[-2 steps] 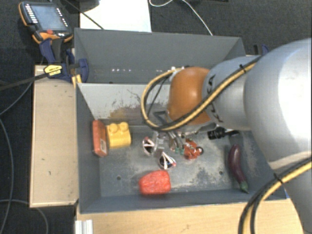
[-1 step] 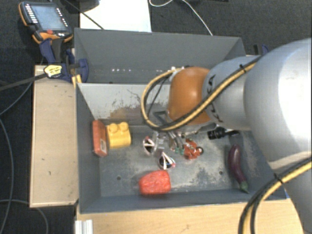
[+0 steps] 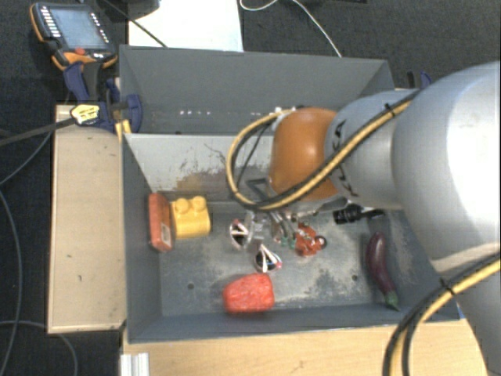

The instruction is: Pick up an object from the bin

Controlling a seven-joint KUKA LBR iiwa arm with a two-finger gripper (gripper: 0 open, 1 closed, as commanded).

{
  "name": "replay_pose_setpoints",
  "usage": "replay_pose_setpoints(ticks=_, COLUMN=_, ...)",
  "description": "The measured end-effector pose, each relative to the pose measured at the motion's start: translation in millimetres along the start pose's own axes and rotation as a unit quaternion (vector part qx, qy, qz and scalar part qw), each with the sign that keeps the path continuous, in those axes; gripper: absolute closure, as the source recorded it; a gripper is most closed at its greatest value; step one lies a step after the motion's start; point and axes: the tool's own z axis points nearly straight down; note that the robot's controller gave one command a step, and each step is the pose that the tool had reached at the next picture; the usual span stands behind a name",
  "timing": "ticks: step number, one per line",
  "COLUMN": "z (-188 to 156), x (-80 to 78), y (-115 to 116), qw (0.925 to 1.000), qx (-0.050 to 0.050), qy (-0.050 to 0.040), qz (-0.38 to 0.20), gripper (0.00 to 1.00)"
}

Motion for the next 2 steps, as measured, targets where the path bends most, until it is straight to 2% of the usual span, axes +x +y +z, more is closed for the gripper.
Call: replay_pose_setpoints(ticks=2, z=0.0, x=0.0, y=0.0, qw=1.0000, qx=0.000, qy=0.0000, qz=0.000, gripper=1.00)
